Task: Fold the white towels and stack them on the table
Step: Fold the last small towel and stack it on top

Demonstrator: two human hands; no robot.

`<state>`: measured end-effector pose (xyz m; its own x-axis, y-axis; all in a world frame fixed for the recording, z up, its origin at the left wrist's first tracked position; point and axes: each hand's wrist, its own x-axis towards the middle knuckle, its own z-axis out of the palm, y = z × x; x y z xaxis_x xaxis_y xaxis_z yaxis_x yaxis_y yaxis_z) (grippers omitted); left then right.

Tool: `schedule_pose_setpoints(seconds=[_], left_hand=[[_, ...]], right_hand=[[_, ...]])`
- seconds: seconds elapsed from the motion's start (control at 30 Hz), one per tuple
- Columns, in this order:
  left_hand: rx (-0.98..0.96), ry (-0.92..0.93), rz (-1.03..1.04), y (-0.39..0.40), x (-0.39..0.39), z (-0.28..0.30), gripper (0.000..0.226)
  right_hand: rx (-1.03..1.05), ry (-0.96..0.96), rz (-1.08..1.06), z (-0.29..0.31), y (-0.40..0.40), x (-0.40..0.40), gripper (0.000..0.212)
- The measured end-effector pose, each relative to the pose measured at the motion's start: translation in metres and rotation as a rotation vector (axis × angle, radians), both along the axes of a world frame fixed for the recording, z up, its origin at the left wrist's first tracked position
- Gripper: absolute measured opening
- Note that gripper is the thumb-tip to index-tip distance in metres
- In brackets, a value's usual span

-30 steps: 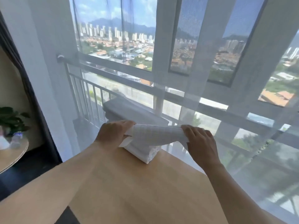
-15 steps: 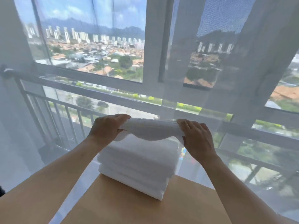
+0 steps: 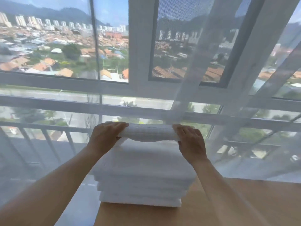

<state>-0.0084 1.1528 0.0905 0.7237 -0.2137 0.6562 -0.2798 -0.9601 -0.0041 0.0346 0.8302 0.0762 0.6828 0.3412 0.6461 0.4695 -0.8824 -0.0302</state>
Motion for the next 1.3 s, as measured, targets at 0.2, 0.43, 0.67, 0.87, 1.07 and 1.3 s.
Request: schedule_pose_setpoints(seconds=[0.2,0.43,0.67,0.87,1.07,1.3], left_hand=[[-0.158,0.189,0.060,0.019,-0.018,-0.041,0.038],[-0.916,0.588,0.158,0.028,-0.038,-0.029,0.036],[-1.599,0.693,0.198,0.014,-0.029,-0.023,0.070],[-1.883,0.795,0.207,0.025,-0.004,-0.005,0.060],[-1.404,0.468,0.049,0.021,-0.004,-0.008,0.043],[-1.206,0.485,0.398,0.037,-0.028,-0.053,0.039]], right_hand=[[0.103,0.465,0.041,-0.052,-0.016,-0.024,0.053],[0.380,0.654,0.078,-0.037,-0.031,-0.017,0.054],[0.693,0.773,0.128,-0.053,-0.042,-0.012,0.046],[0.963,0.668,-0.218,-0.065,-0.035,-0.020,0.016],[0.960,0.843,-0.432,-0.060,-0.030,-0.015,0.040],[0.763,0.780,-0.503,-0.051,-0.015,-0.009,0.037]])
